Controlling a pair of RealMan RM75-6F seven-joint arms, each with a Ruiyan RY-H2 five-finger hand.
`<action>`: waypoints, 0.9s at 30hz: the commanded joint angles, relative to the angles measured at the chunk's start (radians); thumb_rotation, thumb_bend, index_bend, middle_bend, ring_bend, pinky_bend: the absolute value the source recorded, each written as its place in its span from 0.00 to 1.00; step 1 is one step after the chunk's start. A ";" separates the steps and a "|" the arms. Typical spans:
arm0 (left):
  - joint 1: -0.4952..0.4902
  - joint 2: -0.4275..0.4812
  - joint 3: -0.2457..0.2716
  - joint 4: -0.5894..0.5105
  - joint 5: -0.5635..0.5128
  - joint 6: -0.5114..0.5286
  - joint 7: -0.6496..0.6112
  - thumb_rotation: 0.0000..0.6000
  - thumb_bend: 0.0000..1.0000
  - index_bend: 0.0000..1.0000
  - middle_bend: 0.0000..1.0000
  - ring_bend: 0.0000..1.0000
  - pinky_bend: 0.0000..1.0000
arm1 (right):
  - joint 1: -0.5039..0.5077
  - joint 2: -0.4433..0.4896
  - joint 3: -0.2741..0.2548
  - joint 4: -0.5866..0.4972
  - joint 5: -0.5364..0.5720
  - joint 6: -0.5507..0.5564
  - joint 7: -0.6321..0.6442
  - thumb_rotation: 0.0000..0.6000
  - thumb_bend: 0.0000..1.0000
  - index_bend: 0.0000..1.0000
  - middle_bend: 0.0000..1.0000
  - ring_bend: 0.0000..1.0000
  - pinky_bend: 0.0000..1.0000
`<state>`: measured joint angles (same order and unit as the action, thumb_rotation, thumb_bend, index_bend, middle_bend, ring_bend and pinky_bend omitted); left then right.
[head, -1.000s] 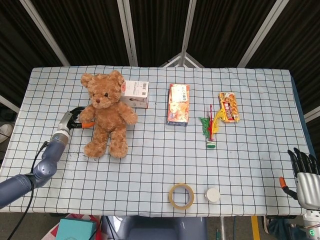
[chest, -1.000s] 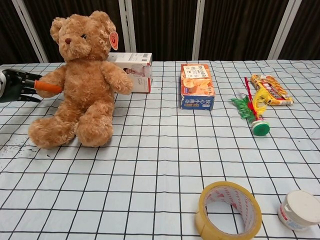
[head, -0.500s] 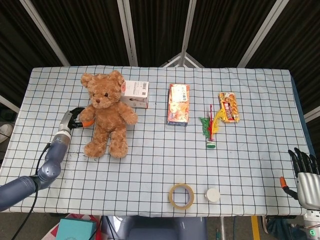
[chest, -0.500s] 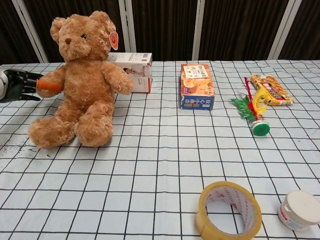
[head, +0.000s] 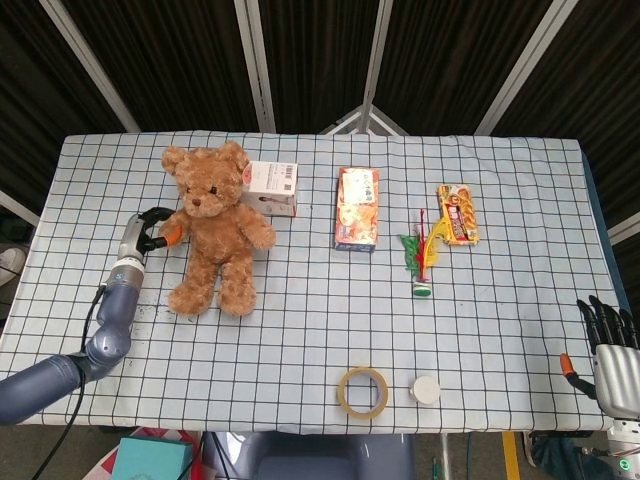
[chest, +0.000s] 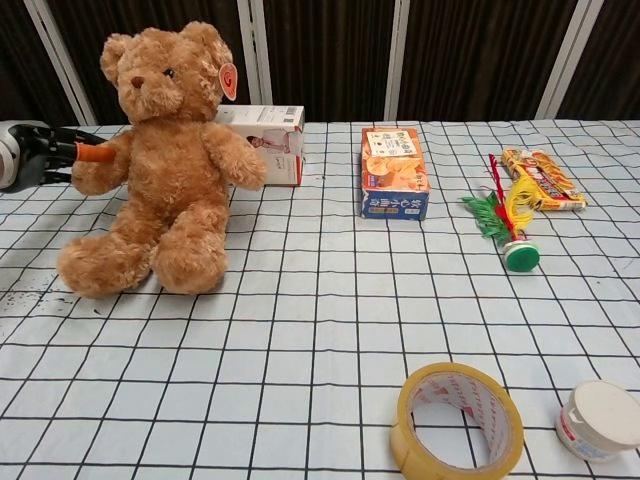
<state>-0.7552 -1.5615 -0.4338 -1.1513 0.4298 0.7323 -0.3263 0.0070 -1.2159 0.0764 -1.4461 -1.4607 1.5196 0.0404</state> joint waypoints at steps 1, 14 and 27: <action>0.000 -0.013 -0.005 0.004 -0.012 0.018 0.019 1.00 0.55 0.41 0.38 0.00 0.01 | -0.001 0.000 0.000 -0.001 0.001 0.000 0.001 1.00 0.37 0.09 0.06 0.09 0.00; -0.006 -0.026 -0.026 -0.001 -0.043 0.026 0.077 1.00 0.55 0.40 0.39 0.01 0.01 | -0.003 0.004 -0.001 -0.007 0.008 -0.007 0.009 1.00 0.37 0.09 0.06 0.09 0.00; -0.023 -0.048 -0.059 0.002 -0.095 0.091 0.155 1.00 0.62 0.44 0.48 0.06 0.05 | -0.004 0.005 0.000 -0.009 0.007 -0.006 0.014 1.00 0.37 0.11 0.06 0.09 0.00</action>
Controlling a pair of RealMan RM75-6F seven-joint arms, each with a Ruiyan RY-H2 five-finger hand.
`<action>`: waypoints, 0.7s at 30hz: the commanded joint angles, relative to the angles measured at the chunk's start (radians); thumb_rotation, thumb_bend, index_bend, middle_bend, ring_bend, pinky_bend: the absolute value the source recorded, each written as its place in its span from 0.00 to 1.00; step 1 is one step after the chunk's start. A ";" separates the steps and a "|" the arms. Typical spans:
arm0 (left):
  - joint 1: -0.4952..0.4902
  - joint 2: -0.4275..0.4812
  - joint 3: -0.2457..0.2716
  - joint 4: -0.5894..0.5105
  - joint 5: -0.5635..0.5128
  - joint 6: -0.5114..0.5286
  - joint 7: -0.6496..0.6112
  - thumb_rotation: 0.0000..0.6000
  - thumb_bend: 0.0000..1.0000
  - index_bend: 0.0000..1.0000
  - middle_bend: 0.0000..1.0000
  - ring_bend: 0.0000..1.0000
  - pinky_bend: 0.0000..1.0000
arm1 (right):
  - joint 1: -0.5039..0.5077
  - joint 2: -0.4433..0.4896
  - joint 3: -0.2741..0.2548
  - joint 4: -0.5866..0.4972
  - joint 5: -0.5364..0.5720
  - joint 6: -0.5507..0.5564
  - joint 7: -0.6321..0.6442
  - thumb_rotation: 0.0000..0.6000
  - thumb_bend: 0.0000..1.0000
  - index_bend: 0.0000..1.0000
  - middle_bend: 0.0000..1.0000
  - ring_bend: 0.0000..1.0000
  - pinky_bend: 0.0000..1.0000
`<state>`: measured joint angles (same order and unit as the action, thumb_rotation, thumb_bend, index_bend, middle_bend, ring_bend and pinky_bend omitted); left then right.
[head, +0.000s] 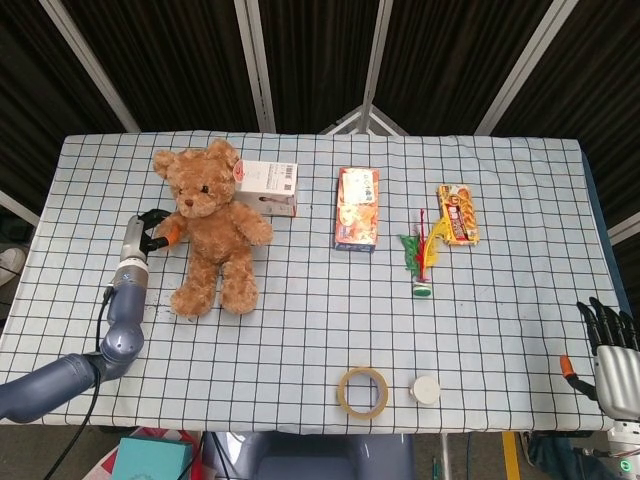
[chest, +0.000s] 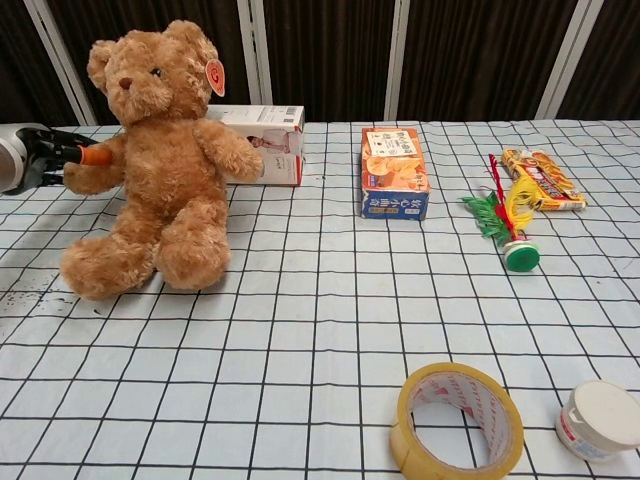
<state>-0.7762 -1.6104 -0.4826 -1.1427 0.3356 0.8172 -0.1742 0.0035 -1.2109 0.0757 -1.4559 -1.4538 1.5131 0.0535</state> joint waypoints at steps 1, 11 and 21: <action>-0.003 0.001 -0.013 -0.008 0.000 0.010 0.006 1.00 0.62 0.45 0.48 0.06 0.05 | 0.000 -0.001 0.000 0.001 0.000 0.000 0.002 1.00 0.37 0.11 0.06 0.09 0.00; 0.001 0.001 0.002 -0.011 -0.017 -0.017 0.067 1.00 0.61 0.44 0.47 0.06 0.05 | 0.001 -0.001 -0.001 0.000 -0.001 -0.004 0.002 1.00 0.37 0.11 0.06 0.09 0.00; -0.013 -0.013 -0.021 -0.010 -0.004 -0.014 0.082 1.00 0.61 0.44 0.46 0.06 0.05 | 0.001 -0.001 -0.001 0.002 0.000 -0.004 0.005 1.00 0.37 0.11 0.06 0.09 0.00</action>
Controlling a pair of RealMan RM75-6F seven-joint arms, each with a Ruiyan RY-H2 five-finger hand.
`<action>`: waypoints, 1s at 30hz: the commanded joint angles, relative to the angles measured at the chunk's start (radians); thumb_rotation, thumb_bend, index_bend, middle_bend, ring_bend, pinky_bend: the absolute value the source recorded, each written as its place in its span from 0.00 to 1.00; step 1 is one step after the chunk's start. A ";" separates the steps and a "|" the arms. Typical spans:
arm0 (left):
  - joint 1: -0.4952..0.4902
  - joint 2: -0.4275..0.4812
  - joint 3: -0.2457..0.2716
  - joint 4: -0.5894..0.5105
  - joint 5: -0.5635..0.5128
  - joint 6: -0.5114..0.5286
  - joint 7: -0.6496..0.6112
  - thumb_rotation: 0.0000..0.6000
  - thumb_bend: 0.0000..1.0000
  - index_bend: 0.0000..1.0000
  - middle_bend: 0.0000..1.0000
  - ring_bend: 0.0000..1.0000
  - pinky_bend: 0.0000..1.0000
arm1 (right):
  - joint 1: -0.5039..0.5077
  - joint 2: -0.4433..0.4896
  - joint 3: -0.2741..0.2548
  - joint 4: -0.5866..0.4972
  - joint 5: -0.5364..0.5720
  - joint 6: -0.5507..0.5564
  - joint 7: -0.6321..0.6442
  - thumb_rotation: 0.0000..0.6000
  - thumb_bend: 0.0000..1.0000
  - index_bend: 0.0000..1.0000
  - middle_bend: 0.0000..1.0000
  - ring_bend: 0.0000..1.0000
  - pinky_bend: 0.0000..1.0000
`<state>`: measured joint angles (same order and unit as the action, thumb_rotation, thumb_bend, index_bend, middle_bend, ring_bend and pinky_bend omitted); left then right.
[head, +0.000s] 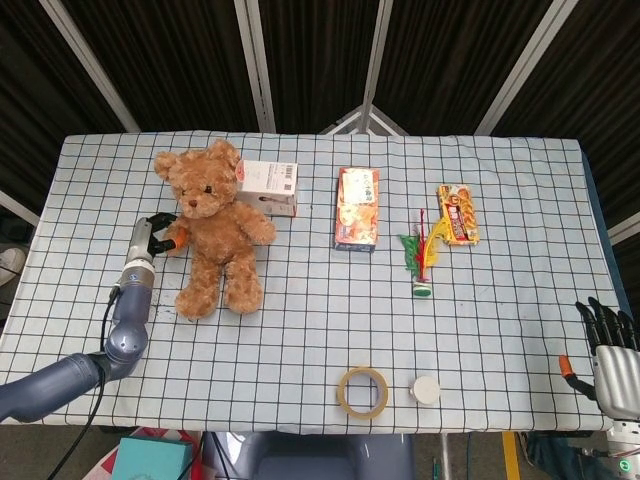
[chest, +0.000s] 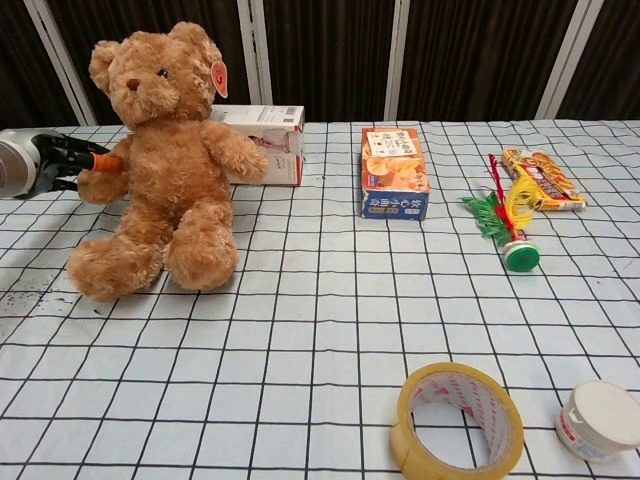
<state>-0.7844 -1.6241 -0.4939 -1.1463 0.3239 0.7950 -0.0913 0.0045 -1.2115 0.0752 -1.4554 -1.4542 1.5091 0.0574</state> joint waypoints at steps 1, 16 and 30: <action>-0.006 0.003 -0.015 -0.013 0.012 0.013 0.000 1.00 0.61 0.44 0.46 0.06 0.05 | 0.001 0.000 0.000 0.002 0.000 -0.001 0.001 1.00 0.37 0.11 0.06 0.09 0.00; 0.007 -0.005 -0.005 0.001 0.000 0.013 0.036 1.00 0.61 0.44 0.46 0.06 0.05 | 0.002 -0.001 -0.001 0.000 -0.005 0.000 -0.002 1.00 0.37 0.11 0.06 0.09 0.00; 0.012 0.006 0.000 -0.037 -0.003 0.035 0.073 1.00 0.60 0.43 0.45 0.06 0.05 | 0.002 0.000 -0.001 -0.002 -0.007 0.002 -0.007 1.00 0.37 0.11 0.06 0.09 0.00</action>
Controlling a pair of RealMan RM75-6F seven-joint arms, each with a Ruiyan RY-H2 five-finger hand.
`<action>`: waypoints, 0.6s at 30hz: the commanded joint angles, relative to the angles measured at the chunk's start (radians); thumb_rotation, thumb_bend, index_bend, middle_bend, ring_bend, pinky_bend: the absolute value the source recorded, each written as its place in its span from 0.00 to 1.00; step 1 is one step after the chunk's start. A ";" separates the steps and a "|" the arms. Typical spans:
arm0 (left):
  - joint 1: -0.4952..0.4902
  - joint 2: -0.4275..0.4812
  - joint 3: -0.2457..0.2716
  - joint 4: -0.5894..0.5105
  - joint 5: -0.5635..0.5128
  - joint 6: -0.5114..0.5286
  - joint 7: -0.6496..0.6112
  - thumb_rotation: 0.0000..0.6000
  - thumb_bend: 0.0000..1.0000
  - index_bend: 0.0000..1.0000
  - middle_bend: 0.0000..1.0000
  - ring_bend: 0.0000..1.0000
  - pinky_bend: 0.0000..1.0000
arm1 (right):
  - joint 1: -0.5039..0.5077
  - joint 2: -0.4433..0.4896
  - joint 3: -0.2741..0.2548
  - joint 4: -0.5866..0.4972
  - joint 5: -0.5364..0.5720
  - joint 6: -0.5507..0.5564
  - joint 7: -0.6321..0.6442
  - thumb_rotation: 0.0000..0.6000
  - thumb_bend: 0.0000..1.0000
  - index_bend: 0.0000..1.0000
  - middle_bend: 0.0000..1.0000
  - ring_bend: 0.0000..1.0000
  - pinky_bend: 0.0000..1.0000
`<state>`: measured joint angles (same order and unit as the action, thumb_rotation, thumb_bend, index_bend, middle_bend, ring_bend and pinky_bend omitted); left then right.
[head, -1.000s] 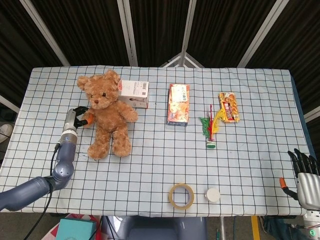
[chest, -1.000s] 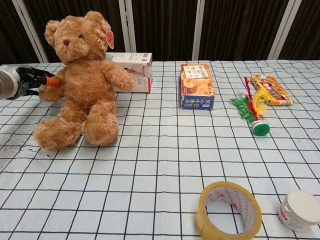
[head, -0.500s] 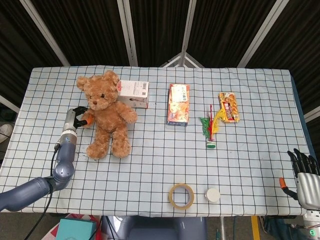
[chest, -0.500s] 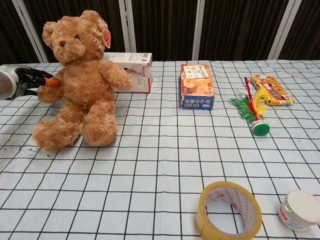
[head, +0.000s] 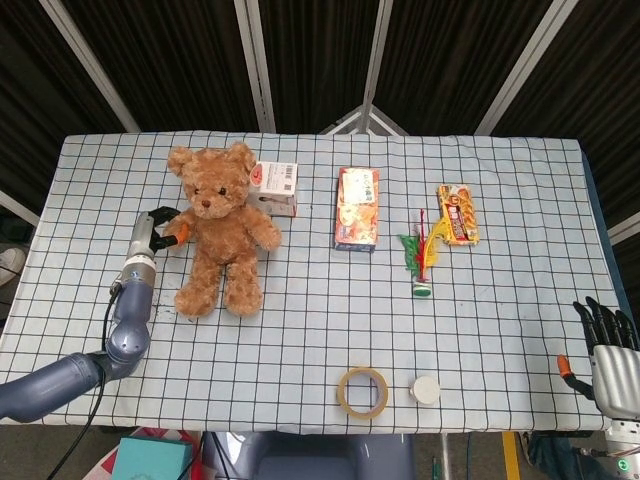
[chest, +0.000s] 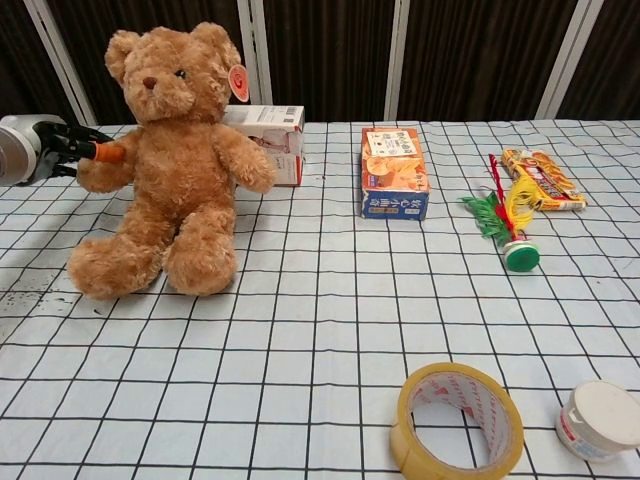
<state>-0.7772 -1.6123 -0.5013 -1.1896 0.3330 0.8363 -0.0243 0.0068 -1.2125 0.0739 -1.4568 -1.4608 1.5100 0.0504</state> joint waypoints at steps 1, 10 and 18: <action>0.004 -0.008 0.007 0.008 -0.017 -0.008 0.008 1.00 0.60 0.43 0.45 0.06 0.05 | 0.000 0.001 0.000 -0.001 0.000 0.000 0.000 1.00 0.37 0.11 0.06 0.09 0.00; -0.009 0.010 -0.025 -0.040 0.010 0.021 0.014 1.00 0.60 0.43 0.45 0.06 0.05 | 0.000 0.001 0.000 -0.004 0.002 -0.003 -0.003 1.00 0.37 0.11 0.06 0.09 0.00; 0.003 0.003 -0.005 -0.035 -0.015 0.014 0.028 1.00 0.59 0.43 0.45 0.06 0.05 | -0.001 0.000 -0.002 -0.004 -0.003 0.003 -0.003 1.00 0.37 0.11 0.06 0.09 0.00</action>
<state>-0.7760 -1.6074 -0.5089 -1.2278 0.3211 0.8530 0.0023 0.0062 -1.2125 0.0724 -1.4604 -1.4637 1.5128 0.0470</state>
